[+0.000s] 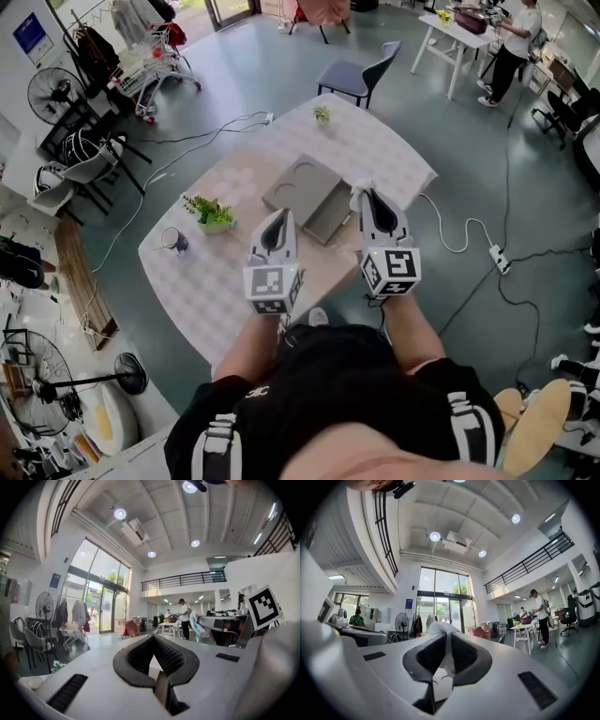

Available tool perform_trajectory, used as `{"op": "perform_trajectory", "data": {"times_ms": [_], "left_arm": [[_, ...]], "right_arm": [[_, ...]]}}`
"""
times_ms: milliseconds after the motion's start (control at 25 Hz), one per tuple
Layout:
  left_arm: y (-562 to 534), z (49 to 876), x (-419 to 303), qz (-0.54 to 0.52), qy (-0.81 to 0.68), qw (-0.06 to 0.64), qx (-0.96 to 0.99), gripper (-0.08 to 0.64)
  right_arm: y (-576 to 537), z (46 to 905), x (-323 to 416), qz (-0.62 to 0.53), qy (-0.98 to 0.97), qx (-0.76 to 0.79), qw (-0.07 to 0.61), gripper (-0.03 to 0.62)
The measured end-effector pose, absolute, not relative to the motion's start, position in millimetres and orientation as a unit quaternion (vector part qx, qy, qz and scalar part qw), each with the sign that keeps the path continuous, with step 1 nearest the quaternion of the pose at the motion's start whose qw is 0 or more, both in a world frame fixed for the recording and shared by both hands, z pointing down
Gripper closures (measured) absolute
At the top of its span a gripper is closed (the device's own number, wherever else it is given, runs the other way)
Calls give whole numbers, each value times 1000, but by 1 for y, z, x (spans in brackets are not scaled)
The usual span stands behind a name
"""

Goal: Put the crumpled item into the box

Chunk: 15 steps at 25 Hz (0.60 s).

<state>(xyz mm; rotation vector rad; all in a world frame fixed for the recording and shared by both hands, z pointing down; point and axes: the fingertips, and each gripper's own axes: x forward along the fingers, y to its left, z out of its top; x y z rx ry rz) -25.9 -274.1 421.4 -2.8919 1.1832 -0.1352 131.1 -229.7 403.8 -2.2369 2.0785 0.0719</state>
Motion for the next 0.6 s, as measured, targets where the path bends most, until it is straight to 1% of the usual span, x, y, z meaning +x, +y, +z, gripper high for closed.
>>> {"op": "perform_trajectory", "data": {"times_ms": [280, 600], "left_arm": [[-294, 427, -34, -54, 404, -2, -913, 569], [-311, 433, -24, -51, 441, -8, -896, 568]], "right_arm": [[-261, 406, 130, 19, 696, -716, 44, 565], [-304, 408, 140, 21, 732, -680, 47, 565]]}}
